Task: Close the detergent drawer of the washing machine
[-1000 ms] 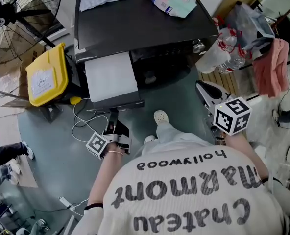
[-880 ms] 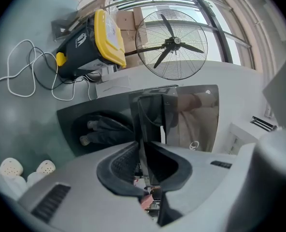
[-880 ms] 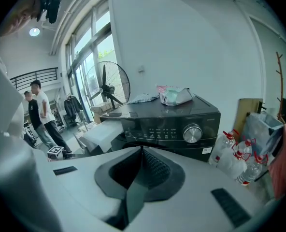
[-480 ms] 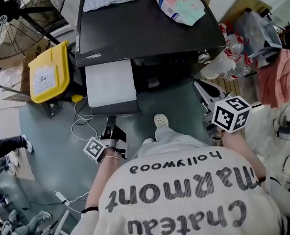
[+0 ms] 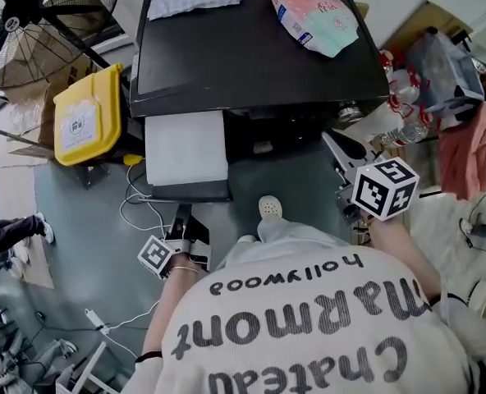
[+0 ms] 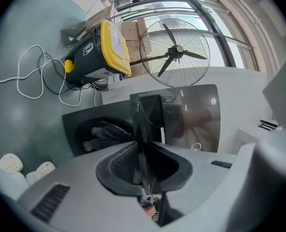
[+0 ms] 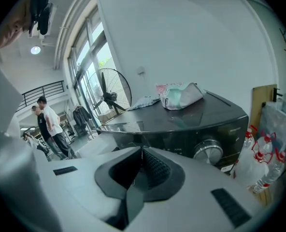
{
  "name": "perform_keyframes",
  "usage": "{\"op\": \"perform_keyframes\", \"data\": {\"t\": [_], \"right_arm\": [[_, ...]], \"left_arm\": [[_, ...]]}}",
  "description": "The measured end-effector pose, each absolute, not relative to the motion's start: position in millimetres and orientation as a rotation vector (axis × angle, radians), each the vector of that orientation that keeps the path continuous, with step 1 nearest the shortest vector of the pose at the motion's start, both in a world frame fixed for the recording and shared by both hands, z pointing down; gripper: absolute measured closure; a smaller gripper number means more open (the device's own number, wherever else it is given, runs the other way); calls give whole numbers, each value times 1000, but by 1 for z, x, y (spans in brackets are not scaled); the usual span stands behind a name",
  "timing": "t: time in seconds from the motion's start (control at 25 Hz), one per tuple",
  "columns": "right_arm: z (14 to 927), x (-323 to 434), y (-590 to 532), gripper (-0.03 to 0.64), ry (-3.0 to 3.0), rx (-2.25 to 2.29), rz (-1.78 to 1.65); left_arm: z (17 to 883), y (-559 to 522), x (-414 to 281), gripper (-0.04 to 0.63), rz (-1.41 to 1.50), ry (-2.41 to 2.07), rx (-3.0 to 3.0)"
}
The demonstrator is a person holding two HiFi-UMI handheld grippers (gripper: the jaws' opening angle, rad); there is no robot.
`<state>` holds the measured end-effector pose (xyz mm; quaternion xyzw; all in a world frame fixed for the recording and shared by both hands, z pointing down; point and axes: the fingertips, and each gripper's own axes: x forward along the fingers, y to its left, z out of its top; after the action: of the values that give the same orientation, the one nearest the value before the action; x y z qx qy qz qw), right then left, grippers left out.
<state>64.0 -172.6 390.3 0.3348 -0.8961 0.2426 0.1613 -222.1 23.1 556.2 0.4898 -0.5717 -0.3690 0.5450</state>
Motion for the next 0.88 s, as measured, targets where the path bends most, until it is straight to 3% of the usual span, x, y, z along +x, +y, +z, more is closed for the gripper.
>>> {"op": "perform_keyframes", "data": {"t": [0.88], "right_arm": [[380, 53, -215, 583, -2682, 771, 673]], "left_arm": [[560, 20, -226, 528, -997, -1466, 1060]]}}
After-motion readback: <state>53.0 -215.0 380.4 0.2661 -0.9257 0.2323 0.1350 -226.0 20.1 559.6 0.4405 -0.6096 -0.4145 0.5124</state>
